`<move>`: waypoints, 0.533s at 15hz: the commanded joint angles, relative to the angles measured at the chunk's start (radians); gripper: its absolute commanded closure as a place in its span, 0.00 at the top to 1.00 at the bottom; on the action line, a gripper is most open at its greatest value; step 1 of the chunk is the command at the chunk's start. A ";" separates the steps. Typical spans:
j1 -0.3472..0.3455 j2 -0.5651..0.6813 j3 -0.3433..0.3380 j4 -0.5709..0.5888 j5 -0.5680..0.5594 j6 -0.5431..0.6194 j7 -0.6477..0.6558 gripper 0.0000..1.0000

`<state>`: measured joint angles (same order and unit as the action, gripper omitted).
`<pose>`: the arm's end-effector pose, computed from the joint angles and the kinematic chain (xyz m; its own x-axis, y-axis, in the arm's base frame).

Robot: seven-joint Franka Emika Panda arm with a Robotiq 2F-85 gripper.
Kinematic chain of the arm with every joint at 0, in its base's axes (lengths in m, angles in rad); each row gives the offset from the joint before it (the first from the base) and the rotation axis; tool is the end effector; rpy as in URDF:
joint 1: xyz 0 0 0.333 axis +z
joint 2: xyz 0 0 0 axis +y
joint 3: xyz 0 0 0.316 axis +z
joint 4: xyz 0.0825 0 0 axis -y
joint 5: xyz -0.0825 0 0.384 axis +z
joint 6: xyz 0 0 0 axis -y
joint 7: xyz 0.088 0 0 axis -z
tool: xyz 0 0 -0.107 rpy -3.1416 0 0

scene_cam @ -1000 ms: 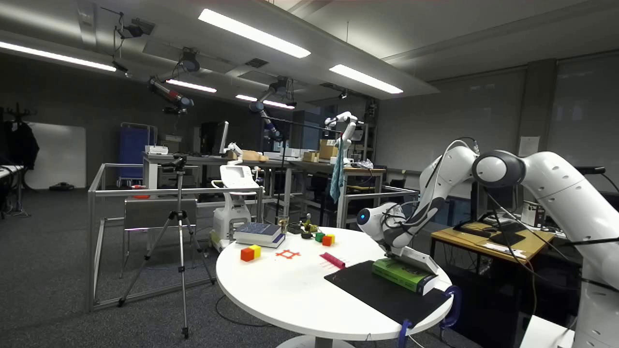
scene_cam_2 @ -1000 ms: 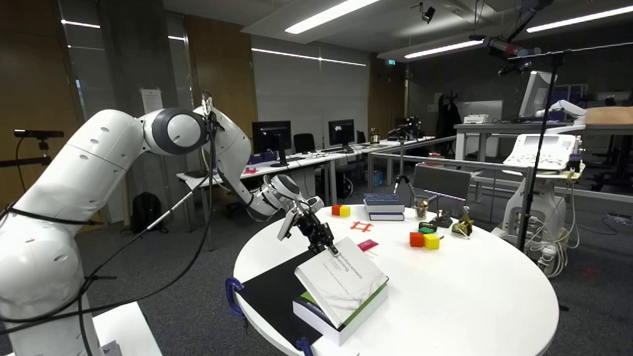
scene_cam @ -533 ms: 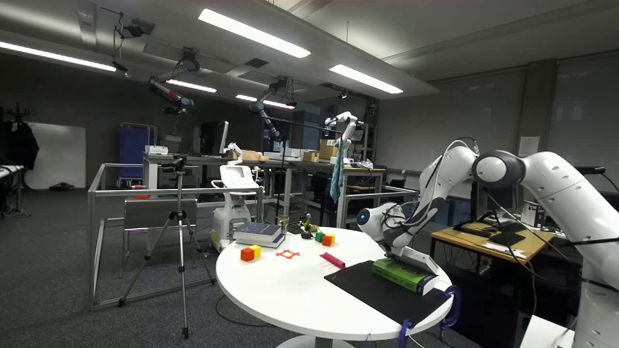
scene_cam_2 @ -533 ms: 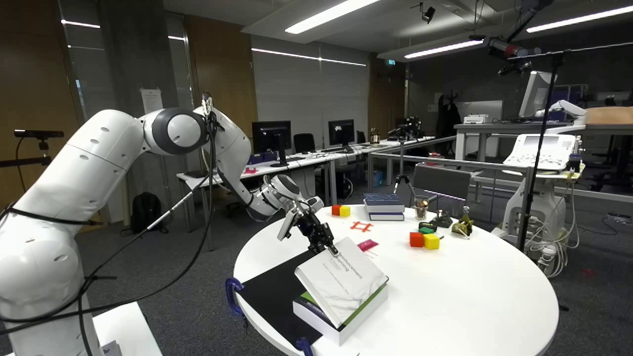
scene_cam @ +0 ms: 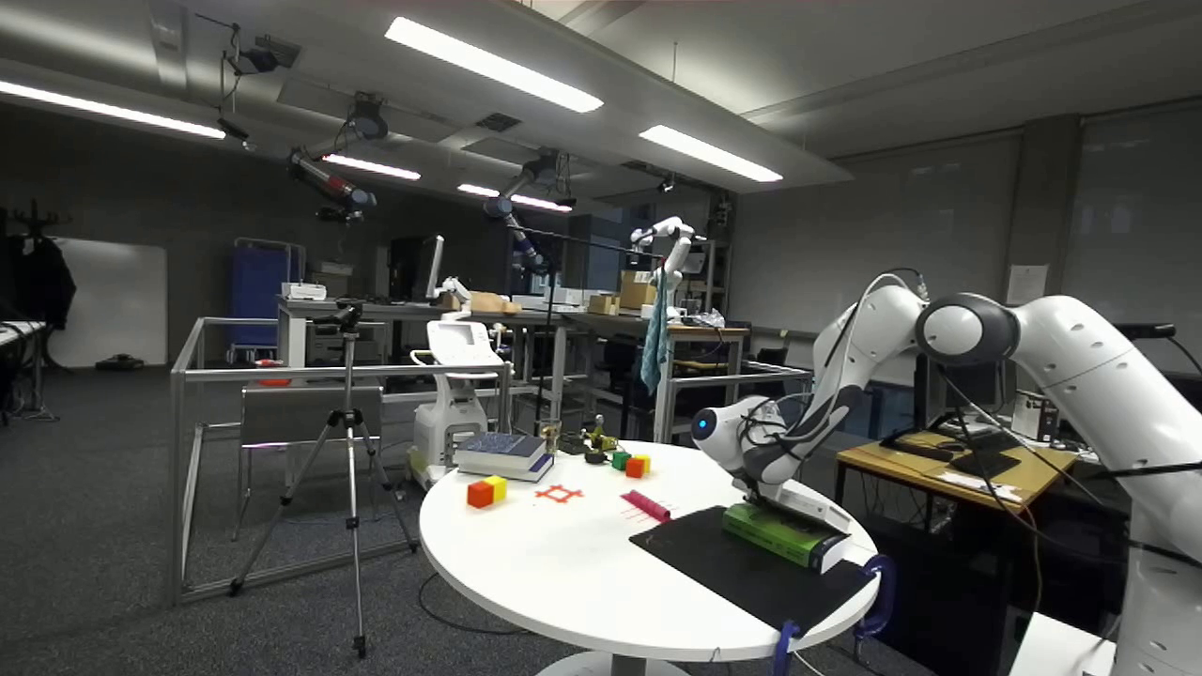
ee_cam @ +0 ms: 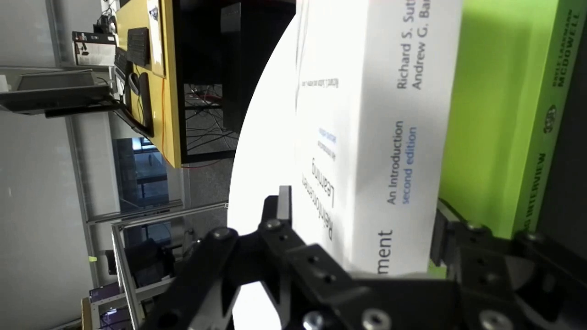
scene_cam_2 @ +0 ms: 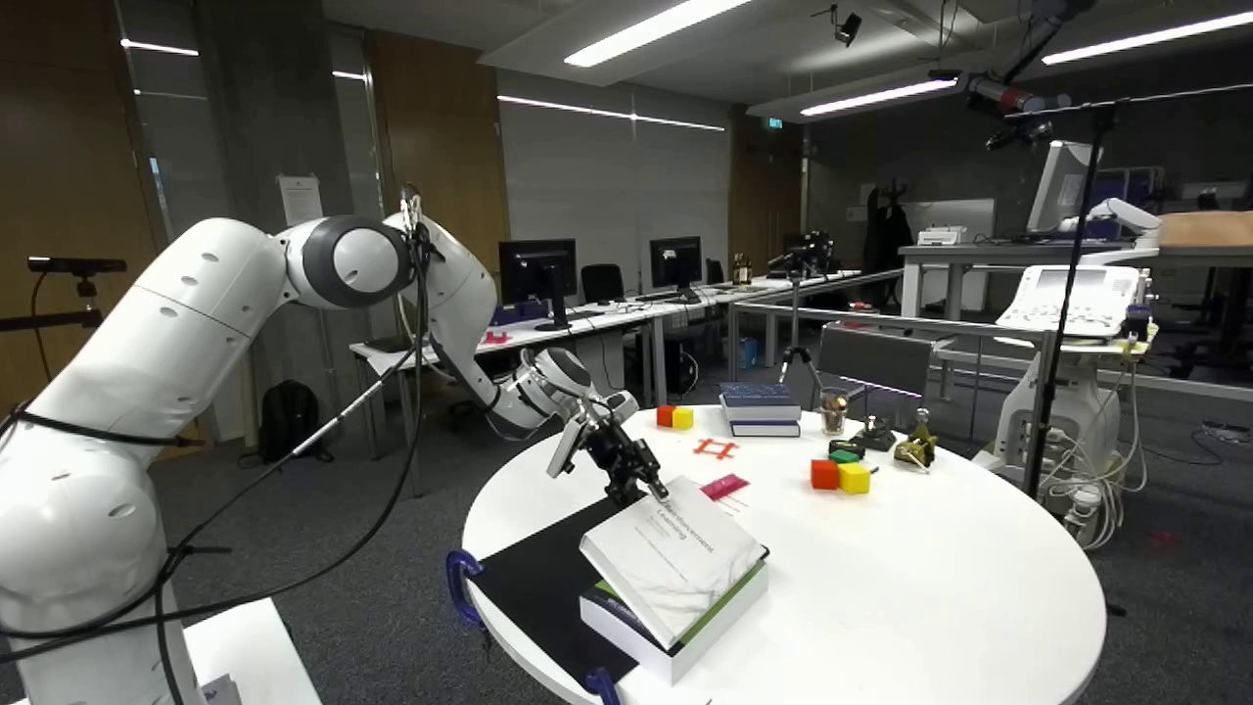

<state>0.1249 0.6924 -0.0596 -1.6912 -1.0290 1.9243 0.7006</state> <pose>0.6484 -0.0142 0.1927 0.9987 -0.0287 -0.0424 0.0194 -0.5544 0.8320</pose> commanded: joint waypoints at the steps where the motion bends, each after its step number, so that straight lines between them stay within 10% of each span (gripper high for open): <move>1: 0.018 -0.024 0.005 0.003 -0.008 -0.024 -0.014 1.00; 8: -0.014 -0.053 0.037 -0.006 0.040 0.072 -0.052 1.00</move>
<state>0.1325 0.6852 -0.0359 -1.6838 -1.0193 1.9638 0.6933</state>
